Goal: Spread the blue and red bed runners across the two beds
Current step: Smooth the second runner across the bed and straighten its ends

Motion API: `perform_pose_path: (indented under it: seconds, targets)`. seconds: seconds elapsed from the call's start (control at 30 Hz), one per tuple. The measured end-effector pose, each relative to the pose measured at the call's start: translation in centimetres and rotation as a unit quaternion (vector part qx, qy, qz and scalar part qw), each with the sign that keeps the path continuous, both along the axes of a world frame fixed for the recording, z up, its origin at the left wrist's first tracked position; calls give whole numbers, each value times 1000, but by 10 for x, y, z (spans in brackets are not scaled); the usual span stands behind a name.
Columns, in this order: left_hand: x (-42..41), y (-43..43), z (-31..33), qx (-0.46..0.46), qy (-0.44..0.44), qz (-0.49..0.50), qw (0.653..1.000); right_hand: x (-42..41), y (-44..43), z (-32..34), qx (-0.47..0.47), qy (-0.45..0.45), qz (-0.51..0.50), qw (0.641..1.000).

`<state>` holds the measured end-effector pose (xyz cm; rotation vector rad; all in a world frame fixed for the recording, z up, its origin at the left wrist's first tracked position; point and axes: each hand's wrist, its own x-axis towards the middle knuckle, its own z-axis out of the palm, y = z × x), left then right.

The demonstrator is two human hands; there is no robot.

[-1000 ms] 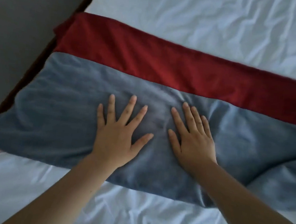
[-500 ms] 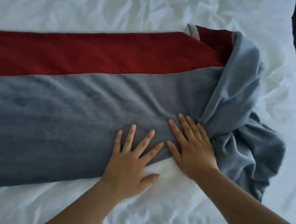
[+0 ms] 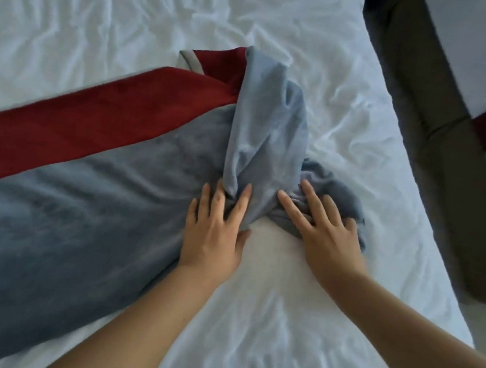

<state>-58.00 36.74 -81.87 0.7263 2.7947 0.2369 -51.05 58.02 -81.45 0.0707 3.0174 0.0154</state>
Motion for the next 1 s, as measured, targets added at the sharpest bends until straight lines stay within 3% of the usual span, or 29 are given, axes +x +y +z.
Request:
perform_pose_path:
  seconds: [0.17,0.27,0.43,0.53,0.67,0.77,0.9,1.0]
  targets:
    - [-18,33,5,17,69,-11,997,-11,28,-3,18,74,90,993]
    - [-22,49,10,-9,95,-33,995,-13,52,4,75,72,130,986]
    - [-19,76,11,-24,107,-40,993,1,102,28,191,-82,138,968]
    - [-17,103,15,13,102,-72,992,21,149,34,257,-74,133,954]
    - [-7,145,16,32,118,-162,979,59,218,35,336,-171,62,924]
    - [4,171,7,25,106,-192,975,90,258,43,377,-225,-72,896]
    - [23,188,-6,7,44,-207,977,113,251,44,244,-276,-188,911]
    - [33,190,-10,-8,4,-226,974,100,213,30,77,-213,-218,949]
